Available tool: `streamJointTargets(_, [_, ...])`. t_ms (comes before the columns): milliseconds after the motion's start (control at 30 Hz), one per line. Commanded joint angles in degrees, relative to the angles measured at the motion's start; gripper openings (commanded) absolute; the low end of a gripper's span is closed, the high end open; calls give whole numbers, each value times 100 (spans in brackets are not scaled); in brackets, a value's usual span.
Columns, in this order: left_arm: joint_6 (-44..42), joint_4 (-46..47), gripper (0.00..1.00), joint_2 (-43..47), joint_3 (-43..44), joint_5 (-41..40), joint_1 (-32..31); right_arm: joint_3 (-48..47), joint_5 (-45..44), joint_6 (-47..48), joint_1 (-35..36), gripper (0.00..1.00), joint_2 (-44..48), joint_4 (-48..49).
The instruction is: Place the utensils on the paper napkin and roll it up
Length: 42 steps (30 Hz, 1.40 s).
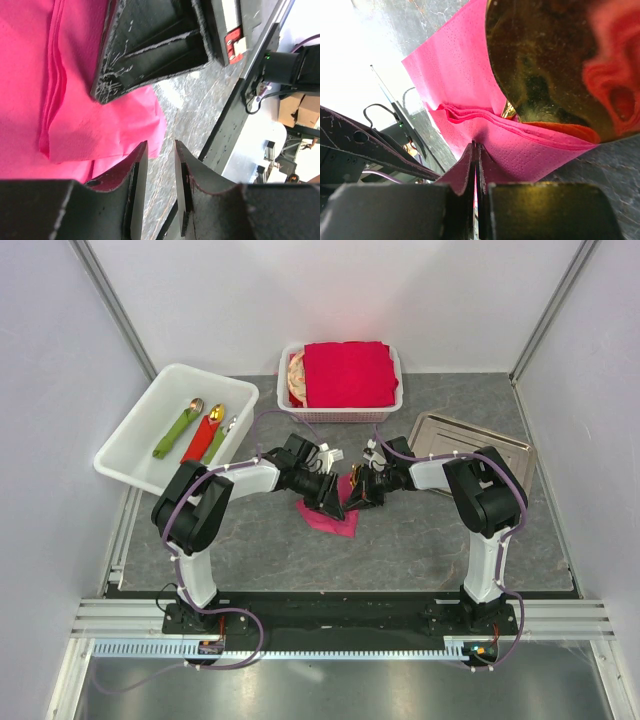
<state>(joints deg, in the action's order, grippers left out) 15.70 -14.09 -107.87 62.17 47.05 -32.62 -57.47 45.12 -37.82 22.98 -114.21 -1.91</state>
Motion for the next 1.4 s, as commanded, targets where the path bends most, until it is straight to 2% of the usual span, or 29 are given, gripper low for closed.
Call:
streamJointTargets(0, [354,371,35,13,23,165,-69,78,-751,232,22,0,-330,-354])
streamJointTargets(167, [574,240,30,-374,6,-89,-69,17,-716,275,31,0,-321,-354])
streamJointTargets(333, [513,-330,24,-699,6,-485,-60,-132,-698,346,31,0,-382,-424])
streamJointTargets(567, [600,-481,19,-814,-12,-846,-25,-440,-470,372,22,1,-217,-485])
streamJointTargets(700, [601,-499,16,-788,-21,-908,-25,-948,-390,565,-48,9,249,-784])
streamJointTargets(867, [600,-507,13,-753,-21,-934,-25,-1301,-662,978,-119,14,654,-1372])
streamJointTargets(1133, [574,-499,11,-735,-38,-960,-60,-1240,-689,961,-92,7,339,-1496])
streamJointTargets(1367, [574,-490,11,-735,-30,-978,-60,-1065,-1137,1101,57,1,93,-1540])
